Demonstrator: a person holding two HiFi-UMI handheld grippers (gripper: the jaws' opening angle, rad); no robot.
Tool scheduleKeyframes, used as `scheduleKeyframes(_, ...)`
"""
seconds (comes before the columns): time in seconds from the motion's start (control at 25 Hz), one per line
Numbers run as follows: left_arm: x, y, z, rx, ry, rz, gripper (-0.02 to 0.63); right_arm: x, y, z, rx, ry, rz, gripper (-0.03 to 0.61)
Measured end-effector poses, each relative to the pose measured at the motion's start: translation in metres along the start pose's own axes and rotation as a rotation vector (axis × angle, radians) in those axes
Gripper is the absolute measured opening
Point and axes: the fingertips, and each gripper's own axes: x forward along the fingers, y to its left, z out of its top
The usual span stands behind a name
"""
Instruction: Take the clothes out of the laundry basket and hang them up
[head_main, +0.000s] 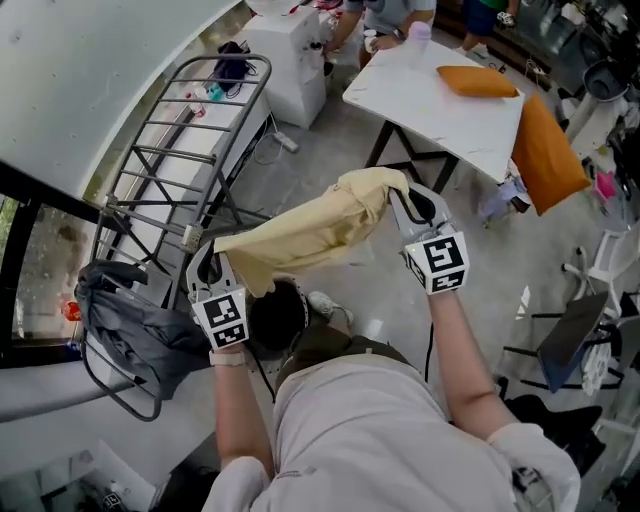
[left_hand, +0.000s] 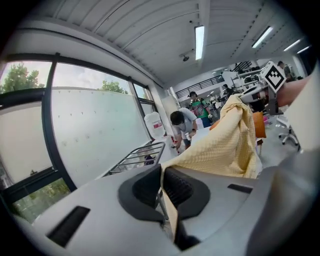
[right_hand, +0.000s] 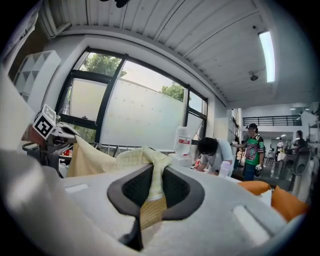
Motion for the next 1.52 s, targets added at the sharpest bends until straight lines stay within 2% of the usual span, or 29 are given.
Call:
scheduleKeyframes(0.28,0.018,0.087,-0.013,-0.062,0.046,0.201,0.005,0.144,0.037,0.042,-0.070,-0.045,0.201,0.043)
scheduleKeyframes(0.44,0.034,0.132,-0.017,-0.065,0.064,0.288,0.005,0.221,0.059,0.068,-0.126,-0.084,0.287,0.043)
scheduleKeyframes(0.72,0.037,0.208,-0.020,-0.080,0.099,0.465,0.005,0.319,0.122,0.117,-0.179,-0.154,0.446,0.043)
scheduleKeyframes(0.96,0.060,0.263,-0.020,-0.064,0.159,0.579,0.005,0.402,0.156,0.140,-0.172,-0.201,0.550,0.043)
scheduleKeyframes(1.16,0.085,0.316,-0.022,-0.059,0.232,0.682,0.005,0.489,0.193,0.154,-0.155,-0.201,0.659,0.043)
scheduleKeyframes(1.52,0.139,0.403,-0.019,-0.050,0.359,0.824,0.005,0.615,0.250,0.192,-0.271,-0.219,0.805,0.043)
